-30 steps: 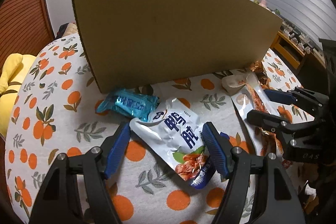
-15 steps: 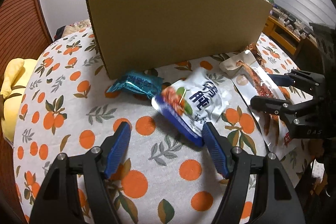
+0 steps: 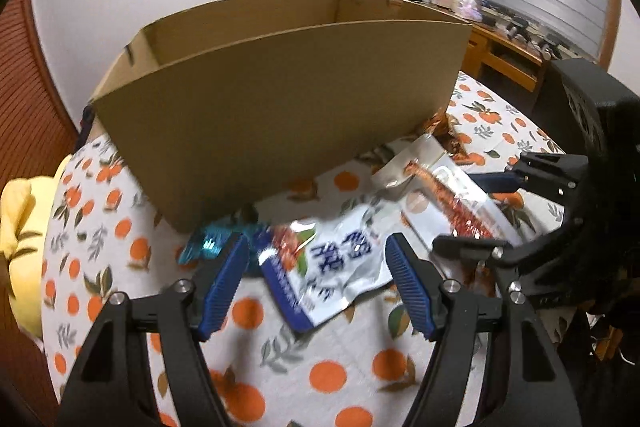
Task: Organize snacks
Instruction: 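Grasp long chicken-feet pack with right tool while left tool grasps white-blue pouch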
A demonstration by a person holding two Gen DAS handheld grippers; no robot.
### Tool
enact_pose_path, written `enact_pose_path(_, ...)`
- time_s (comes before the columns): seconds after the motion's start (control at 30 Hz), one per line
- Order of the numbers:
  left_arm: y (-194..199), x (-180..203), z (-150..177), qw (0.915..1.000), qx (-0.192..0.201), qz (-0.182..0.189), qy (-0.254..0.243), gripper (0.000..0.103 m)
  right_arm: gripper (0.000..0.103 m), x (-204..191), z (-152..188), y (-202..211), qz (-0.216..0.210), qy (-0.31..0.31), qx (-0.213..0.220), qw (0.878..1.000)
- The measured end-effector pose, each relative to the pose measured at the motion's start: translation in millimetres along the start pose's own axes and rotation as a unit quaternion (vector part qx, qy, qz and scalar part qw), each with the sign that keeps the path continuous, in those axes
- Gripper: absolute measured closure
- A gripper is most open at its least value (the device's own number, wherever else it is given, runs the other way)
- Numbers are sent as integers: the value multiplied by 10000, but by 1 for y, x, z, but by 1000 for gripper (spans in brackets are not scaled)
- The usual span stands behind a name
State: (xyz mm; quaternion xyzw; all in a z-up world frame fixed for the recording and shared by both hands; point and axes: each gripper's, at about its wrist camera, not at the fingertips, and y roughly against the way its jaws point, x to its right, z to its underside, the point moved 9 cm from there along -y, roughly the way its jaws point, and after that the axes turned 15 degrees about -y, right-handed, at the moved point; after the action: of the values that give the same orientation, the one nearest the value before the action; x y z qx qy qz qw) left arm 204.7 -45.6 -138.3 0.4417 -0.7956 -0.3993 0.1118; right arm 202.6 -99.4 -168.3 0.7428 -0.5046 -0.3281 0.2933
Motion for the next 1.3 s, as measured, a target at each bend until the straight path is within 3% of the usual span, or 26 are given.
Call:
enact_pose_path(0.23, -26, -5, 3, 9993, -341, -42, 131, 32, 33, 0, 0, 0, -31, -16, -2, 10000)
enact_pose_path(0.67, -30, -2, 23, 9981, -262, 91, 543, 22, 33, 1, 1, 1, -31, -10, -5, 10000)
enact_pose_path(0.83, -30, -1, 22, 9981, -249, 114, 559, 22, 32, 1, 1, 1, -25, 5, -2, 10000)
enact_pose_path(0.93, -26, -2, 23, 9983, -209, 175, 521, 29, 32, 1, 1, 1, -24, 11, -6, 10000)
enact_pose_path(1.07, -21, 5, 23, 9982, -111, 358, 475, 51, 32, 0, 1, 1, -29, 20, -10, 10000)
enact_pose_path(1.3, -7, 10, 27, 9970, 94, 472, 614, 70, 31, -1, 2, 1, -29, 37, -17, 10000)
